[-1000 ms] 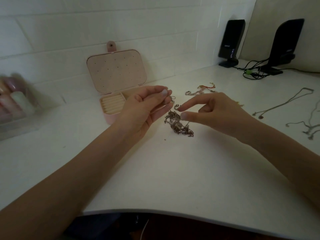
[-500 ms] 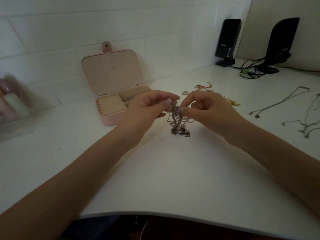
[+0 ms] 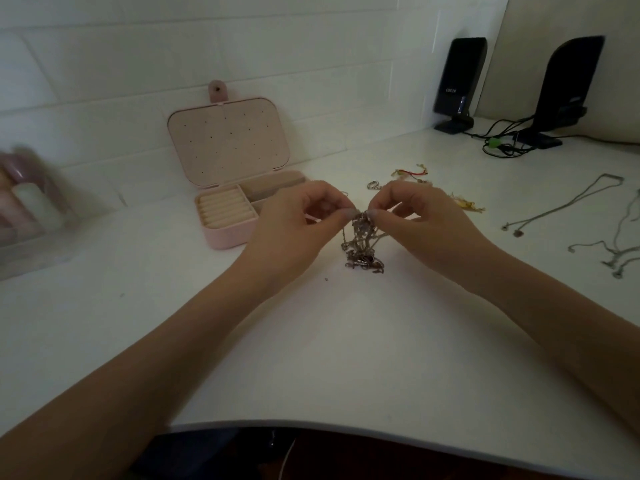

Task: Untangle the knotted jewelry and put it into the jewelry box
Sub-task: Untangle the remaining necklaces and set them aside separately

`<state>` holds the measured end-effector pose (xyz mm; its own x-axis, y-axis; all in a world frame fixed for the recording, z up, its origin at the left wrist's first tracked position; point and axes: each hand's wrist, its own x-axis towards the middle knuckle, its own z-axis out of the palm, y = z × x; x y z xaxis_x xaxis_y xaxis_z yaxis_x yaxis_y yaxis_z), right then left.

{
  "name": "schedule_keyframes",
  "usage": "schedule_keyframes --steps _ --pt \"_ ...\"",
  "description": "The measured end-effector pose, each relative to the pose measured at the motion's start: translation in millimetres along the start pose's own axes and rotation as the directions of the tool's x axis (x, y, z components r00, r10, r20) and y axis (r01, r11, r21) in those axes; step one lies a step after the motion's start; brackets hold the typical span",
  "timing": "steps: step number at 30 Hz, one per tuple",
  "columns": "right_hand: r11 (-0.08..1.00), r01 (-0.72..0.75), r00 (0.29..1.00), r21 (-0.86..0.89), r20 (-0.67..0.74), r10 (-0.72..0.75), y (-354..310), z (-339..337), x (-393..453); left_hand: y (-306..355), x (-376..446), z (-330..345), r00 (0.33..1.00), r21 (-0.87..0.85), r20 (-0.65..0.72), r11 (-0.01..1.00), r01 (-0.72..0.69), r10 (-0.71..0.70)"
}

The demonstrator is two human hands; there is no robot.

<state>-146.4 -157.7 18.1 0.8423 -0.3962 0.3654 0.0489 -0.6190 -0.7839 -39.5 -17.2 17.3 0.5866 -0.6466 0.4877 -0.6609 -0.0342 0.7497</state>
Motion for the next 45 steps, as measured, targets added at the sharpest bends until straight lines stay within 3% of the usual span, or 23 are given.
schedule_keyframes --steps 6,11,14,16,17,19,21,23,26,28,30,31,33,37,41,45 --pt "0.948 0.134 0.984 -0.289 -0.076 -0.162 2.6 -2.6 -2.6 1.4 -3.0 3.6 0.995 -0.055 0.002 0.994 0.096 -0.096" --pt "0.798 0.274 0.936 -0.537 -0.042 -0.350 0.1 -4.7 -2.6 -2.9 -2.9 3.9 0.995 0.012 -0.027 0.996 0.092 -0.092" --pt "0.937 0.186 0.968 -0.296 -0.107 -0.226 -2.3 -5.6 -2.6 -2.5 -1.5 3.7 0.988 -0.054 -0.024 0.987 0.150 -0.151" --pt "1.000 -0.025 0.991 0.006 -0.131 0.026 -7.7 -7.4 -0.7 -2.1 -0.4 3.9 0.982 -0.114 -0.018 0.976 0.184 -0.188" --pt "0.969 -0.142 0.981 0.204 -0.099 0.165 -10.0 -7.8 0.8 -2.1 0.0 4.0 0.980 -0.123 -0.018 0.973 0.194 -0.197" --pt "0.719 -0.316 0.931 0.619 0.058 0.359 -12.9 -8.3 3.6 -1.8 -0.3 4.8 0.975 -0.145 -0.004 0.965 0.217 -0.220" --pt "0.437 -0.380 0.886 0.815 0.186 0.424 -15.2 -9.0 4.8 -1.6 -0.8 5.5 0.970 -0.190 0.014 0.951 0.242 -0.244" --pt "0.331 -0.409 0.861 0.850 0.241 0.447 -13.9 -7.6 4.9 -1.2 -0.3 5.5 0.965 -0.232 0.029 0.937 0.262 -0.262" --pt "0.299 -0.445 0.844 0.844 0.284 0.455 -10.2 -10.6 4.7 1.2 0.9 6.0 0.947 -0.356 0.065 0.879 0.316 -0.314" --pt "0.417 -0.478 0.848 0.773 0.282 0.449 -8.7 -13.6 5.2 4.7 1.6 5.1 0.924 -0.475 0.100 0.798 0.371 -0.369" --pt "0.682 -0.479 0.868 0.553 0.182 0.463 -7.2 -13.5 4.9 8.3 2.3 3.8 0.906 -0.556 0.121 0.729 0.400 -0.405" --pt "0.801 -0.445 0.891 0.401 0.111 0.440 -7.2 -12.2 3.5 9.3 2.4 3.5 0.905 -0.568 0.122 0.719 0.400 -0.407" --pt "0.933 -0.324 0.945 0.157 0.017 0.326 -8.2 -8.5 1.1 10.9 1.5 3.8 0.917 -0.538 0.105 0.753 0.378 -0.385" --pt "0.983 -0.156 0.987 0.097 0.049 0.152 -10.6 -6.1 -3.1 10.8 -1.4 4.3 0.942 -0.462 0.074 0.826 0.324 -0.328" --pt "0.992 -0.108 0.991 0.061 0.090 0.102 -8.3 -5.9 -2.2 10.8 -2.8 4.6 0.942 -0.443 0.074 0.835 0.326 -0.328" --pt "0.999 -0.025 1.000 0.020 -0.002 0.025 -4.3 -3.4 -1.1 11.8 -2.8 4.7 0.938 -0.434 0.076 0.836 0.336 -0.337"
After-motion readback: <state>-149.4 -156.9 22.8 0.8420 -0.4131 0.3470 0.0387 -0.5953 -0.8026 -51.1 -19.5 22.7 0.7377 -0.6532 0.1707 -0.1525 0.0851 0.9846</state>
